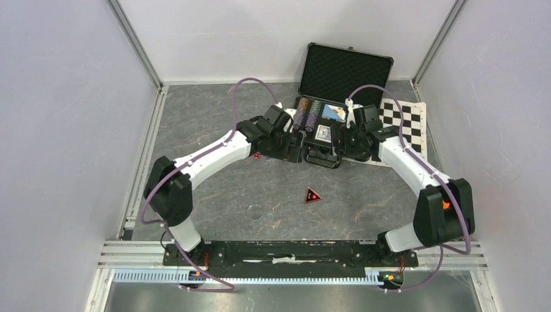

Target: Pack up texas hold em set

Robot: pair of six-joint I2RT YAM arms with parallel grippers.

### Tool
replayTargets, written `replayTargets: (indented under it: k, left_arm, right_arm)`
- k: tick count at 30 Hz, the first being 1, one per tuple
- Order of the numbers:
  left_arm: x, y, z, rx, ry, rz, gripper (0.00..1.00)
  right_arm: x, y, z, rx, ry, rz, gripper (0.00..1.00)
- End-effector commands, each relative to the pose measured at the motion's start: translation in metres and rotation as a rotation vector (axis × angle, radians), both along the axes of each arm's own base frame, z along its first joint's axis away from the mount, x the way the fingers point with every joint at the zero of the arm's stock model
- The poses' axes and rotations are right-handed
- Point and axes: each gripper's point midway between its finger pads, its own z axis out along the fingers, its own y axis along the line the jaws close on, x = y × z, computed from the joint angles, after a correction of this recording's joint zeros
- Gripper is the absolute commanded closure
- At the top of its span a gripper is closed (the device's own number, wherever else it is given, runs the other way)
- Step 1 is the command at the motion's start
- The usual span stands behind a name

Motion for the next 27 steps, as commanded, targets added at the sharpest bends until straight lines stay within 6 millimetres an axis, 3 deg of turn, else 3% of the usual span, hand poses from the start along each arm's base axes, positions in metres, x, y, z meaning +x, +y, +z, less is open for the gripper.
replayTargets:
  k: [1,4,8,14,27]
  left_arm:
    - [-0.002,0.007,-0.010,0.040,0.066,0.045,0.00]
    - [0.000,0.011,-0.014,0.064,0.074,0.065,0.00]
    - [0.010,0.053,-0.019,0.210,0.012,0.181,0.00]
    - [0.040,0.098,-0.025,0.193,0.005,0.300,0.00]
    - [0.072,0.105,-0.075,0.230,0.063,0.342,0.33]
  right_arm:
    - [-0.002,0.000,0.016,-0.052,-0.081,0.034,0.02]
    - [-0.008,0.001,0.012,-0.073,-0.025,0.019,0.02]
    - [-0.021,0.006,0.003,-0.140,0.011,0.033,0.02]
    - [-0.033,0.013,-0.004,-0.125,0.001,0.043,0.02]
    - [-0.019,0.024,0.012,-0.105,-0.037,0.043,0.04]
